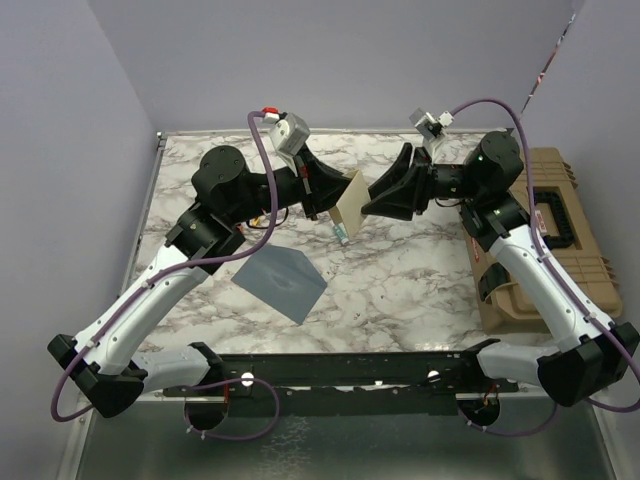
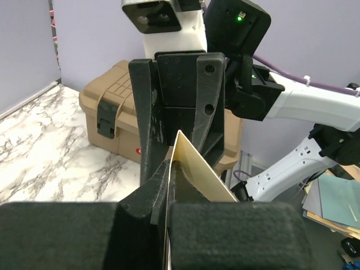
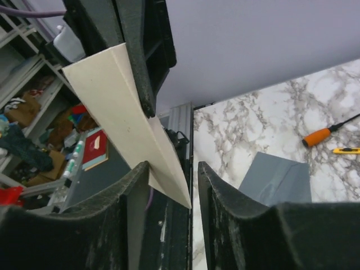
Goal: Place the letter into the envelope and seal it
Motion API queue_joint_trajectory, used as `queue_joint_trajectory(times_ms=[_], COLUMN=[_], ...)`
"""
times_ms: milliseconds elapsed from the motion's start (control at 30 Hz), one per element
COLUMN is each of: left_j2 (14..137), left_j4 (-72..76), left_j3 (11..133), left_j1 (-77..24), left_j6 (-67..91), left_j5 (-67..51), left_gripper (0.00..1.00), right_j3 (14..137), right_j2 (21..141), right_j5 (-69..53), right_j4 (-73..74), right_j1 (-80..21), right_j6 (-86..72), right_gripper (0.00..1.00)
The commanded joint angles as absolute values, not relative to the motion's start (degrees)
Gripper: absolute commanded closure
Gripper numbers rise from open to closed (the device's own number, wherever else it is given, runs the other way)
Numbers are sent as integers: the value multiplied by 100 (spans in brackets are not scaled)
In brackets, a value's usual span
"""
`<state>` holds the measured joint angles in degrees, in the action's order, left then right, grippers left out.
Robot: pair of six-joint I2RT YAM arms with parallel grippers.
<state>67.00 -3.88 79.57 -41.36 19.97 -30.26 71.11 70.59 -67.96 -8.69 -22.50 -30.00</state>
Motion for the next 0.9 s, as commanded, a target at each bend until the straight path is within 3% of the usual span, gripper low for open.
queue_joint_trajectory(times_ms=[0,167,267,333,400,467,500,667,867], left_j2=[6601,6611,6606,6544,6399,6268,6221,6189,6394], left_j4=[79,33,-1012,-1512,-1868,-2141,-2278,-2916,-3209], left_j3=[7874,7954,8266,8397,8408,8369,8361,8272,7902], left_j1=[-4135,-4139,-4139,-4127,-4131,-4130,-4131,-4131,-4124], left_j6=[2173,2155,1637,1304,1116,1101,1121,1387,2151], left_j5=[-3252,-3267,-2980,-2545,-1877,-1013,-563,1308,1951], left_gripper=[100,100,96,70,29,6,2,1,1], right_j3=[7032,7083,7249,7399,7508,7579,7570,7441,7336], right_j2=[6918,6874,6803,6746,6709,6687,6665,6680,7119], right_j5=[-7217,-7215,-6856,-6414,-5721,-4920,-4537,-3068,-3348], right_j4=[-1709,-1564,-757,-8,688,1190,1331,1519,1304], right_j1=[-2269,-2272,-2269,-2268,-2268,-2267,-2263,-2262,-2268], right_j6=[-3620,-3539,-2935,-2350,-1842,-1527,-1441,-1524,-2151], right_gripper=[63,94,100,100,100,100,100,100,100])
